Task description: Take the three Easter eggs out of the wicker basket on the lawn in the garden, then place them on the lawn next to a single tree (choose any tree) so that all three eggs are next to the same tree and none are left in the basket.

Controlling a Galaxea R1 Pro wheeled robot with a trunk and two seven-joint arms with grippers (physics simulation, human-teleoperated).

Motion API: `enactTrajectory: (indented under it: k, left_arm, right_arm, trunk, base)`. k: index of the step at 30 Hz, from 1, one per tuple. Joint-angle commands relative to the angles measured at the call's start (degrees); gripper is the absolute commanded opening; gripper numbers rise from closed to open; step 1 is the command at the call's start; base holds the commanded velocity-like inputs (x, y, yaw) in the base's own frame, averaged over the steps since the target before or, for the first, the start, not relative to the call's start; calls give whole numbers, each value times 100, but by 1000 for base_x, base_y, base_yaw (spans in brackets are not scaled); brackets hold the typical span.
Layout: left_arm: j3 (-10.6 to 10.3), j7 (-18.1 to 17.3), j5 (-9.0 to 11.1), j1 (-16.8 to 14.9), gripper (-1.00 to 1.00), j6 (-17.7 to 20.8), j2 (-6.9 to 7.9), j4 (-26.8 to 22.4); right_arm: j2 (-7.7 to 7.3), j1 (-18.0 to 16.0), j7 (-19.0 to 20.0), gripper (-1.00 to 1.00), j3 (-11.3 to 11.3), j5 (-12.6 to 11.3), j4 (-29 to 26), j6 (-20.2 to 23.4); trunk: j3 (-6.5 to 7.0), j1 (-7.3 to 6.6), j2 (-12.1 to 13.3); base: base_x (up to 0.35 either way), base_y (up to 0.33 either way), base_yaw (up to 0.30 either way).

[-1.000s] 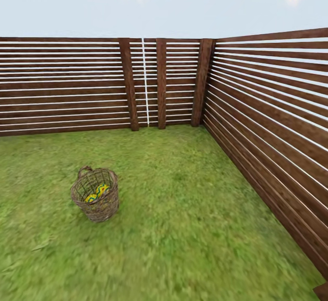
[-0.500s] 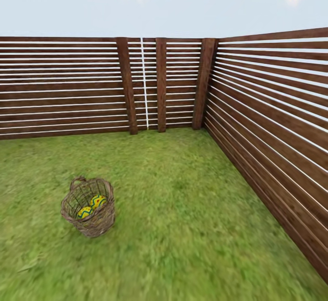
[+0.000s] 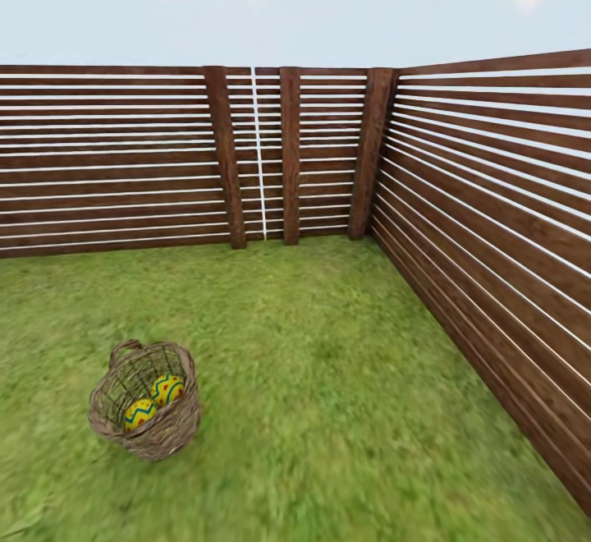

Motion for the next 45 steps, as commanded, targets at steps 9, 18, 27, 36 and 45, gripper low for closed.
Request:
enactTrajectory:
  k: [9, 18, 27, 36, 45]
  left_arm:
    - [18, -4, 3, -3, 100, -8, -5, -2]
    - [10, -18, -1, -2, 100, -17, -15, -6]
    - [15, -21, -1, -2, 100, -17, -17, -8]
    - [9, -22, -1, -3, 100, -17, -28, -22]
    - [9, -20, -1, -1, 100, -17, -28, -32]
  right_arm:
    - [-10, -2, 6, 100, -2, 5, 4, -19]
    - [-9, -3, 6, 100, 0, 8, 5, -19]
    - [-9, -5, 6, 100, 0, 9, 4, -19]
    - [-9, -2, 6, 100, 3, 8, 6, -19]
    - [-9, -3, 6, 100, 5, 15, 6, -19]
  trunk:
    - [-5, 3, -2]
    - [-5, 3, -2]
    - [-5, 3, -2]
    - [-5, 3, -2]
    - [-5, 3, -2]
  base:
    - [341, 0, 28]
    - [147, 0, 260]
    - [3, 0, 290]
    - [0, 0, 290]
    - [0, 0, 290]
